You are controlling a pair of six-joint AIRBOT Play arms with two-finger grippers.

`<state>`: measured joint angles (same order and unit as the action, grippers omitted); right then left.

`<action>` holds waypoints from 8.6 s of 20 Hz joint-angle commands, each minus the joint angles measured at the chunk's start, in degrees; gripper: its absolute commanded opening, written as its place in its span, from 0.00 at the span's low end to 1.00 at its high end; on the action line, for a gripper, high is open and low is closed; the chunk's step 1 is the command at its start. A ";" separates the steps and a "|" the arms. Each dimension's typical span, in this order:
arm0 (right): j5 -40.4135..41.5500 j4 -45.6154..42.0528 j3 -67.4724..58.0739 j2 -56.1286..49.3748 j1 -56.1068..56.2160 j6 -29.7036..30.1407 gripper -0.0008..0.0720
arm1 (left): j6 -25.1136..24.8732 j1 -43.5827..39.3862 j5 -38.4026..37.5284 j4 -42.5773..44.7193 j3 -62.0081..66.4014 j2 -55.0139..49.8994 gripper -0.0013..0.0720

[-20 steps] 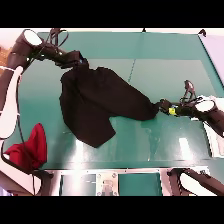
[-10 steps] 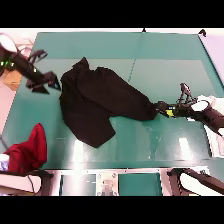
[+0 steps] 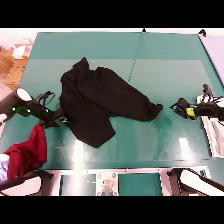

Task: Fold the shirts.

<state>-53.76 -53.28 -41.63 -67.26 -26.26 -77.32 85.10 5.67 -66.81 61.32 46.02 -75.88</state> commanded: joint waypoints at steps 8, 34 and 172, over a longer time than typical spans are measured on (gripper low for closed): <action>-3.69 0.28 -0.66 -0.02 -2.10 0.02 0.53 | -10.51 1.66 3.98 -10.14 -2.05 0.09 0.05; 0.31 22.73 10.36 -1.09 14.27 16.04 0.70 | -9.07 13.62 -3.54 1.92 1.88 0.09 0.05; -13.97 -10.29 9.88 8.15 -12.31 -8.22 0.41 | -11.58 0.33 -12.94 -7.65 9.77 -16.76 0.74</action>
<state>-67.83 -64.66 -34.50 -60.58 -36.05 -85.54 72.86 6.00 -79.94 53.34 58.83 -94.70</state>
